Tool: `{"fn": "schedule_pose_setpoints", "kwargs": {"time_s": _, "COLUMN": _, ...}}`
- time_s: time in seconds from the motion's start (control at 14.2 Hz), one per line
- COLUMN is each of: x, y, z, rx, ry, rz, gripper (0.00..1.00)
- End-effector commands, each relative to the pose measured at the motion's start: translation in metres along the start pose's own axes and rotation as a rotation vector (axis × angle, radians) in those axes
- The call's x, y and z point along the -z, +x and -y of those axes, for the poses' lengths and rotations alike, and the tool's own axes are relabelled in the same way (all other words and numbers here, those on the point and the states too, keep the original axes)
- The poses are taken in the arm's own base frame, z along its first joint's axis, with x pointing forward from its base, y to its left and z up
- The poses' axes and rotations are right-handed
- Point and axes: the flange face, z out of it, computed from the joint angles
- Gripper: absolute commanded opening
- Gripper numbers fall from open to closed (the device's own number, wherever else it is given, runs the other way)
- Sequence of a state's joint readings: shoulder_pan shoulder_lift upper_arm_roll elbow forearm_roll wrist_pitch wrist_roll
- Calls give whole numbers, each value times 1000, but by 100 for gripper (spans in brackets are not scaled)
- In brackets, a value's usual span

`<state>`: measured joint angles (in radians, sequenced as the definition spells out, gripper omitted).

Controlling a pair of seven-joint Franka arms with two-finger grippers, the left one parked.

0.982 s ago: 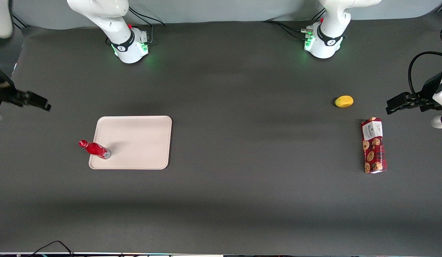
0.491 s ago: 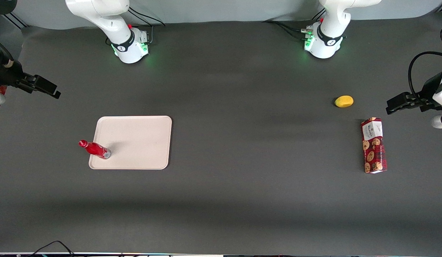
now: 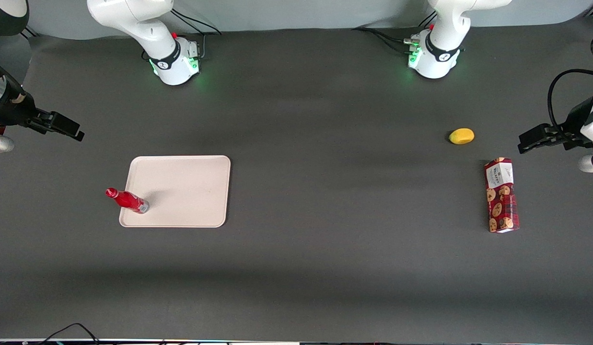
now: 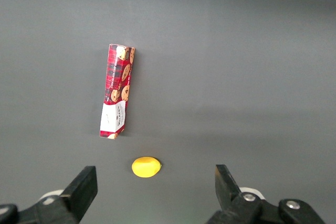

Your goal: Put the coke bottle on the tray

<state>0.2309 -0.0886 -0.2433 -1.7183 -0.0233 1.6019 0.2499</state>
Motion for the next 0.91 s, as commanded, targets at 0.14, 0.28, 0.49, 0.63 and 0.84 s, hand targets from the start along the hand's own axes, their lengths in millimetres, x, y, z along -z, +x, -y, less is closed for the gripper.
{"fn": "schedule_pose_setpoints", "kwargs": {"time_s": 0.14, "x": -3, "y": 15, "z": -8, "rx": -31, "ry": -14, "rz": -37, "gripper": 100}}
{"fn": "schedule_pose_setpoints", "kwargs": {"time_s": 0.28, "x": -16, "y": 17, "z": -10, "rx": -19, "ry": -11, "rz": -38, "gripper": 100}}
{"fn": "schedule_pose_setpoints", "kwargs": {"time_s": 0.49, "x": -14, "y": 15, "z": -20, "rx": -15, "ry": 2, "rz": -44, "gripper": 100}}
{"fn": "schedule_pose_setpoints", "kwargs": {"time_s": 0.63, "x": -6, "y": 20, "z": -13, "rx": -17, "ry": 50, "rz": -52, "gripper": 100}}
{"fn": "schedule_pose_setpoints", "kwargs": {"time_s": 0.84, "x": -4, "y": 23, "z": -12, "rx": -26, "ry": 54, "rz": -55, "gripper": 100}}
